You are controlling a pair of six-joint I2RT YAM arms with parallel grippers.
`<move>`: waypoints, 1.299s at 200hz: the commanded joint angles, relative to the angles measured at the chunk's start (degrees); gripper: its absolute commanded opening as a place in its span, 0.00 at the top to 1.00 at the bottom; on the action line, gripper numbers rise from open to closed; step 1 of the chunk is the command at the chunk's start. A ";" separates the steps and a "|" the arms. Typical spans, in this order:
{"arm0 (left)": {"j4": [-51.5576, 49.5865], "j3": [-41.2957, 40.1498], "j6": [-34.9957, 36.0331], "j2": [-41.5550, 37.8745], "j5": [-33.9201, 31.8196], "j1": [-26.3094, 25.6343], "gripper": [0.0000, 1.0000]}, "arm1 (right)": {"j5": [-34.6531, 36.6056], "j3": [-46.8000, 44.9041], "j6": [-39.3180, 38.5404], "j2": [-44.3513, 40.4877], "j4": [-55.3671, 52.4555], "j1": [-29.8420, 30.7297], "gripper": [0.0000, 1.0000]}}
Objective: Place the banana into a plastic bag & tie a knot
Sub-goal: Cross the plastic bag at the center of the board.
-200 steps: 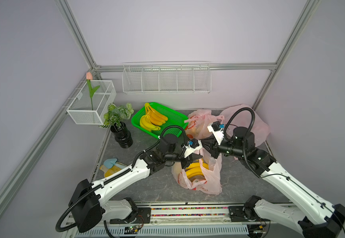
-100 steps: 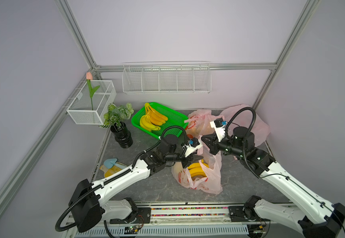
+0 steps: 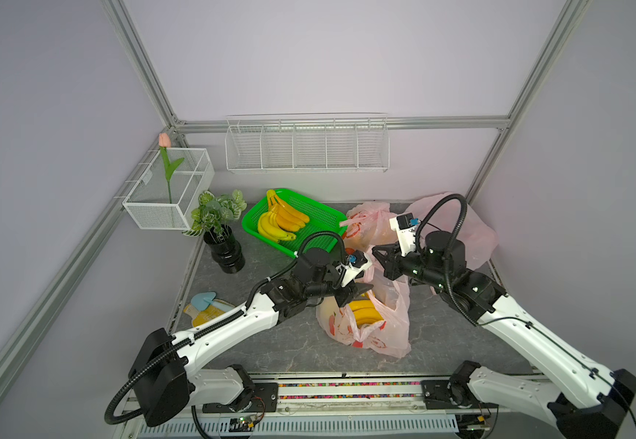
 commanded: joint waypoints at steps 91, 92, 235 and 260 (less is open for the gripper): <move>5.35 0.36 -2.96 -1.11 -6.15 -0.31 0.56 | 1.57 -2.83 5.94 -1.59 -3.53 3.11 0.94; 5.37 0.30 -3.03 -1.15 -6.28 -0.34 0.57 | 1.65 -2.96 5.95 -1.72 -3.71 3.13 0.93; 8.78 -3.01 -7.32 -4.63 -11.42 -0.31 0.72 | 13.81 -2.44 5.70 -6.30 -12.57 3.57 0.94; 10.19 -3.44 -7.61 -5.33 -12.31 -0.31 0.66 | 13.62 -1.05 3.64 -5.19 -12.73 4.85 0.93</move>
